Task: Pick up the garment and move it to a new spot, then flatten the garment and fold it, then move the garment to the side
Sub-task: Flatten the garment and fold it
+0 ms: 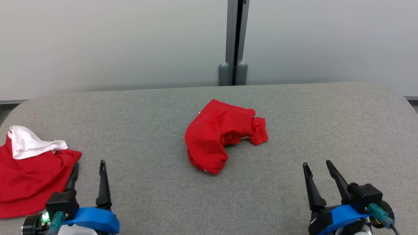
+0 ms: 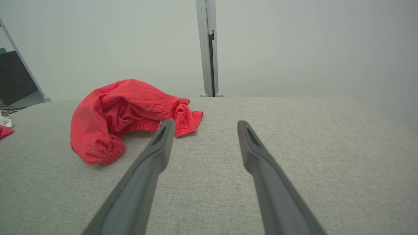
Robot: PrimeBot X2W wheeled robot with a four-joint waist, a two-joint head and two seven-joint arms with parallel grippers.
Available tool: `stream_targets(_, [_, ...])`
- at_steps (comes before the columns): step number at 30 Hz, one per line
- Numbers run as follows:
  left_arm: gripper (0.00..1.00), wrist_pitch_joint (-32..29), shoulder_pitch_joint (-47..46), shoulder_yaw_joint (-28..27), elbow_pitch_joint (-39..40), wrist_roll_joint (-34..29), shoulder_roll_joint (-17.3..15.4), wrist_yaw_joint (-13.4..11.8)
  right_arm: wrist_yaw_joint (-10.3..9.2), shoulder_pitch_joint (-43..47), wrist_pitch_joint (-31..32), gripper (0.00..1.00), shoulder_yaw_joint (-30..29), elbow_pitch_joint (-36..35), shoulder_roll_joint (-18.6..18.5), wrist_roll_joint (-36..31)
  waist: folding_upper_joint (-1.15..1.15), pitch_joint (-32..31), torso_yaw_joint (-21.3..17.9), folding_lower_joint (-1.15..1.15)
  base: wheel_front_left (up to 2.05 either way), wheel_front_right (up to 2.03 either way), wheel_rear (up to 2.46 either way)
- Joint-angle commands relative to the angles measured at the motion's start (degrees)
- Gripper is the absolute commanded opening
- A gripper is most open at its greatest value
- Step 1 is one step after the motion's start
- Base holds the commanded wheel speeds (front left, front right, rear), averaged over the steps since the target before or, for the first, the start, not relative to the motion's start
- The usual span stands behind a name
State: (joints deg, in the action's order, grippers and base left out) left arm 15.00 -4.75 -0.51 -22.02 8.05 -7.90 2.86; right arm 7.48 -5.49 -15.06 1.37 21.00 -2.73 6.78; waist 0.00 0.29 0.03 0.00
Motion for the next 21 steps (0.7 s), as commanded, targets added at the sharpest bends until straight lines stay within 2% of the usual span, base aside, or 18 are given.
stream_targets(1, [1.00, 0.3, 0.3, 0.2, -0.1, -0.3, 0.2, 0.3, 0.03, 0.8, -0.2, 1.00, 0.0, 0.0, -0.3, 0.3, 0.00, 0.0, -0.1, 0.00, 0.00, 0.00, 0.00])
stream_targets(6, [1.00, 0.3, -2.4, 3.3, -1.2, -1.5, 1.4, 1.8, 0.03, 0.4, -0.2, 1.00, 0.3, -0.1, -0.3, 0.3, 0.00, 0.4, -0.6, 0.00, 0.00, 0.00, 0.00])
stream_targets(11, [1.00, 0.3, -6.7, 9.1, -5.0, -2.7, 2.8, 3.3, 0.03, -0.8, -0.2, 1.00, 1.0, 0.1, -0.3, 0.3, 0.00, 1.4, -2.1, 0.00, 0.00, 0.00, 0.00])
stream_targets(21, [1.00, -0.3, -16.3, 20.7, -16.1, -3.4, 4.4, 4.6, 0.03, -2.8, -0.2, 1.00, 1.8, -0.4, -0.3, 1.4, 0.00, 4.8, -8.5, 0.00, 0.00, 0.00, 0.00])
